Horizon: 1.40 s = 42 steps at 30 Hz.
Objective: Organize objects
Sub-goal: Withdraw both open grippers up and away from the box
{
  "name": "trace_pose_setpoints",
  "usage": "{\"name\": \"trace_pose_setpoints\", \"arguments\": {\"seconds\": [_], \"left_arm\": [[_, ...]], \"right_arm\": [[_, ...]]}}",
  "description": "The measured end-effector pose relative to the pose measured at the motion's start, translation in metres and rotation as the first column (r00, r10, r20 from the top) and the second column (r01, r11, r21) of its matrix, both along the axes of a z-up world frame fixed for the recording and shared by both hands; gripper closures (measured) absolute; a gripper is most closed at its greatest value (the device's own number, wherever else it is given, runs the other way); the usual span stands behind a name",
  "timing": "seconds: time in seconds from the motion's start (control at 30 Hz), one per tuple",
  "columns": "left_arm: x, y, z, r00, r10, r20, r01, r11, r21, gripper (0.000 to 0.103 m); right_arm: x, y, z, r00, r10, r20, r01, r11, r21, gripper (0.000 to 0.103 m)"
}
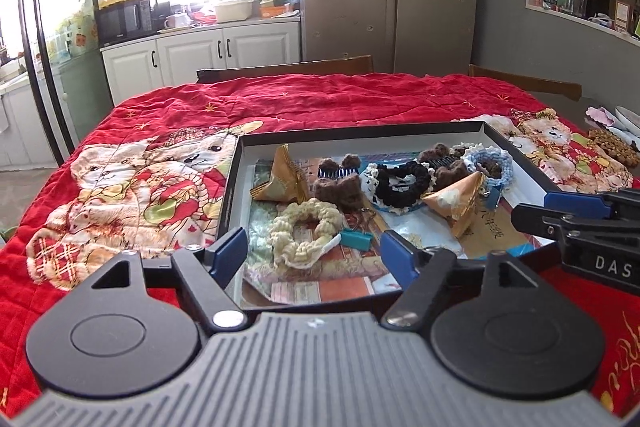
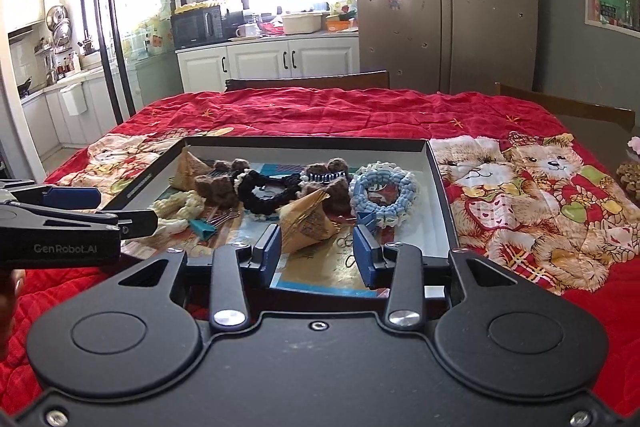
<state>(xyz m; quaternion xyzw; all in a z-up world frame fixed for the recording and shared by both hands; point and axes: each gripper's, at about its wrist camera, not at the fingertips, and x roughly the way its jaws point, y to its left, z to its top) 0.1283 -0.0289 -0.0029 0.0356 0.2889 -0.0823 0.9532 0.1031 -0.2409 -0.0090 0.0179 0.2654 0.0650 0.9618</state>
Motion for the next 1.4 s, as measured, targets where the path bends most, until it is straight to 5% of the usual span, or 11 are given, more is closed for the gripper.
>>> {"name": "trace_pose_setpoints", "arguments": {"seconds": [0.77,1.4], "left_arm": [[-0.064,0.001,0.014,1.000,0.014,0.005,-0.014,1.000,0.004,0.001],[-0.095,0.001,0.003,0.997,0.063,-0.035,-0.063,0.998,-0.014,0.000]], "right_arm": [[-0.066,-0.002,0.012,0.999,0.034,-0.025,-0.034,0.999,-0.002,0.052],[-0.108,0.005,0.007,0.998,0.052,-0.044,-0.053,0.998,-0.018,0.038]]}}
